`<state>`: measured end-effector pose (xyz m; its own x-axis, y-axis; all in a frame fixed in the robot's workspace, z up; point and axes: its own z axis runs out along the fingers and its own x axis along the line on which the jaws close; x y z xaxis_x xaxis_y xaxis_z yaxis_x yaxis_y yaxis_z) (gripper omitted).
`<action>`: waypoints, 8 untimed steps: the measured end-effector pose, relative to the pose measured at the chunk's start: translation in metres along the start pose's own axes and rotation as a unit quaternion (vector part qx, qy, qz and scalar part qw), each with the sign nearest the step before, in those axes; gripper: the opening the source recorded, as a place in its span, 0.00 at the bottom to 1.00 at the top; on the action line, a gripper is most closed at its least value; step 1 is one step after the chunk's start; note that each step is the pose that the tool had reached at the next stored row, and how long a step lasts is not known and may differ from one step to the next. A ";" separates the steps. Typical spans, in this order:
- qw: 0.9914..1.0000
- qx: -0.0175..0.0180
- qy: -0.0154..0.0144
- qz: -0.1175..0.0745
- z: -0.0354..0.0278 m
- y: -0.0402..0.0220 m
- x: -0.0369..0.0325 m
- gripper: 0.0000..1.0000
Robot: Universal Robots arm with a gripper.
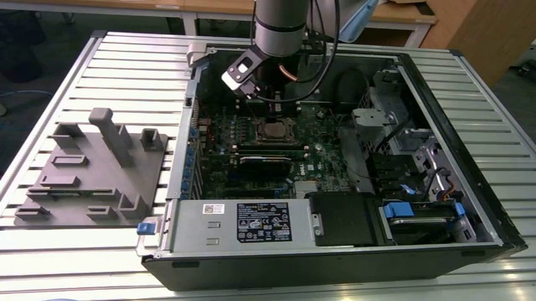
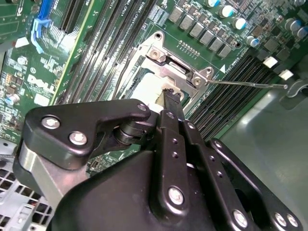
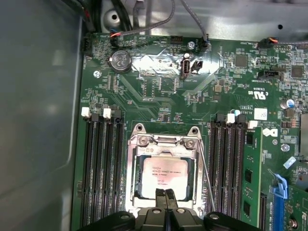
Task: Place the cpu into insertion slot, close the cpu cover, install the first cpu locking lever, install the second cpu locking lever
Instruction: 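Close the cpu cover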
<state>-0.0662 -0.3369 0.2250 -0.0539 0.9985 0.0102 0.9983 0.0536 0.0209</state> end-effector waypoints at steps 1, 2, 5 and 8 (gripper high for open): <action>1.000 0.000 0.000 -0.007 0.0000 0.0000 0.0000 0.11; 1.000 0.000 0.000 -0.014 0.0000 0.0000 0.0000 0.11; 0.999 0.000 0.001 -0.035 0.0000 0.0000 0.0000 0.11; 0.999 0.000 0.001 -0.040 0.0000 0.0000 0.0000 0.11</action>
<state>-0.0662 -0.3369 0.2250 -0.1331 0.9911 0.0102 0.9909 0.1328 0.0209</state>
